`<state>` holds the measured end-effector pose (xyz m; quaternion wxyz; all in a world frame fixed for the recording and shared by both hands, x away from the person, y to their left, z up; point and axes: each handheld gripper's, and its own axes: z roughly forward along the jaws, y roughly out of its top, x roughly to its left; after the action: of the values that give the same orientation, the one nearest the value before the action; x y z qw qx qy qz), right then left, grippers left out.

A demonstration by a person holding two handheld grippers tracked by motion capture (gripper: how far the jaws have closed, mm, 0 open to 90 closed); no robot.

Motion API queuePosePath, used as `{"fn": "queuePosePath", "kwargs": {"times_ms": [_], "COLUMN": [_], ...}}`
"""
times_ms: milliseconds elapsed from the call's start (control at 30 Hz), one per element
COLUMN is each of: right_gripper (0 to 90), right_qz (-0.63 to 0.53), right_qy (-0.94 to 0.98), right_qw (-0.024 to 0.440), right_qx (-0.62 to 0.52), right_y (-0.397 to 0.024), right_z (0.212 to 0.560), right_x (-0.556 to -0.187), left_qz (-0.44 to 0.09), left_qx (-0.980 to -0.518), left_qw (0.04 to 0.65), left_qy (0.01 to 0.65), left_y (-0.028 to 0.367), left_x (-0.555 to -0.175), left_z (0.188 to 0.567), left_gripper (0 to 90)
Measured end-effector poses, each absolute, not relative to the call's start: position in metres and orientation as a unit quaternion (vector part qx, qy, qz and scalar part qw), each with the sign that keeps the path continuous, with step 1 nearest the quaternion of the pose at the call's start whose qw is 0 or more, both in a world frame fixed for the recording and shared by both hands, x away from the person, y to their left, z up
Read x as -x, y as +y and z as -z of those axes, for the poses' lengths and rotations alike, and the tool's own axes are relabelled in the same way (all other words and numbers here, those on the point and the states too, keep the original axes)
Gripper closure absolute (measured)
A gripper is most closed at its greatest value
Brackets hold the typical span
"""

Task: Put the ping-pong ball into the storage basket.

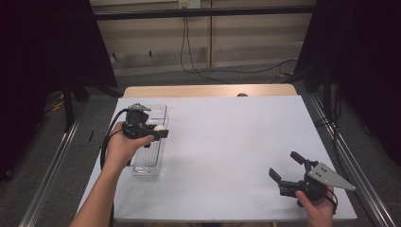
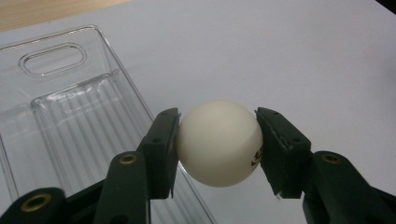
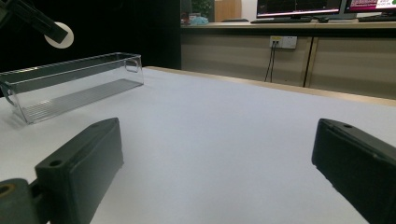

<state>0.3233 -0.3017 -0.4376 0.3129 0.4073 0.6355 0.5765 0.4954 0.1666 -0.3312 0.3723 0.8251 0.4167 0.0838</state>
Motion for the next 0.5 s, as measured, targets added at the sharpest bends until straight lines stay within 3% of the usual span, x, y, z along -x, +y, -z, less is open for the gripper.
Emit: {"fn": "queuePosePath", "kwargs": {"times_ms": [500], "right_gripper": [1.7], "right_qz": [-0.576], "right_qy": [0.641], "right_qw": [0.313], "right_qx": [-0.400], "right_y": [-0.302], "right_z": [0.437], "right_x": [-0.322], "left_qz": [-0.091], "left_qx": [-0.825], "left_qw": [0.357], "left_qy": [0.429], "left_y": [0.180], "left_x": [-0.498], "left_z": [0.337], "left_gripper": [51.2]}}
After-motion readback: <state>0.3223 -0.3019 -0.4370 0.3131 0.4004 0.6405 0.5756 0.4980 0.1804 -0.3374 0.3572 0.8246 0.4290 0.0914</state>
